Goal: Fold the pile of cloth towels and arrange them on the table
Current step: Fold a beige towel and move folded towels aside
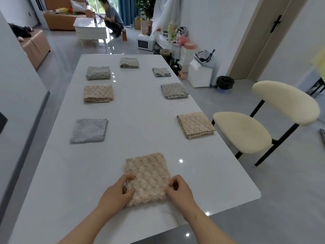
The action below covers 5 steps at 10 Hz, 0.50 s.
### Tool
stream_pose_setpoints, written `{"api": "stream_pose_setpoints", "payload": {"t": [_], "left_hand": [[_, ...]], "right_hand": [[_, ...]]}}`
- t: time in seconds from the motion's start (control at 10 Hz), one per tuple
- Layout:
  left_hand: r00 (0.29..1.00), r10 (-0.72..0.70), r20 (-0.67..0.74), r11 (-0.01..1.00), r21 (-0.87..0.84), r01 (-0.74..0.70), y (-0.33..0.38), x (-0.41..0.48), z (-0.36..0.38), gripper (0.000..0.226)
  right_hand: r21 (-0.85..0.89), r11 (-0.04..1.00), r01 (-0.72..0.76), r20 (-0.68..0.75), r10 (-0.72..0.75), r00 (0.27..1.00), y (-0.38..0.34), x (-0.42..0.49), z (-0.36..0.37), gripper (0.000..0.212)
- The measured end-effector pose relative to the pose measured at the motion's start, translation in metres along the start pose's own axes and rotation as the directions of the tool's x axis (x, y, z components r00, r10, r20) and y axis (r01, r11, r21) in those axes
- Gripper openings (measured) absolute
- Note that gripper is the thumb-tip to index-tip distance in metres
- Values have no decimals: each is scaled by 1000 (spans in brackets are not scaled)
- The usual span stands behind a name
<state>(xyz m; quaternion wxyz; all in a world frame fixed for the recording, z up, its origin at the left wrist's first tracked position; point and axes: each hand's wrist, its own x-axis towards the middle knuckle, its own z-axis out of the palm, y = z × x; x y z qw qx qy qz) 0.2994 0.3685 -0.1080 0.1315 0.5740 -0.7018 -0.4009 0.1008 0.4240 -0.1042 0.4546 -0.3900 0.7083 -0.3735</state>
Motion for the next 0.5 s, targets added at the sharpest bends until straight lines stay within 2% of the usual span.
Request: {"api": "stream_pose_setpoints", "payload": {"t": [0.3, 0.4, 0.5], "left_hand": [[1000, 1, 16, 999, 34, -2, -4, -6, 6, 24], [971, -37, -236, 997, 56, 51, -3, -6, 4, 26], [888, -19, -459, 965, 225, 137, -13, -4, 0, 30]], "right_hand": [[4, 1000, -21, 12, 21, 1000, 2, -7, -1, 18], [69, 997, -31, 2, 31, 1000, 3, -8, -3, 15], [155, 986, -60, -43, 68, 997, 1, -7, -6, 17]]}}
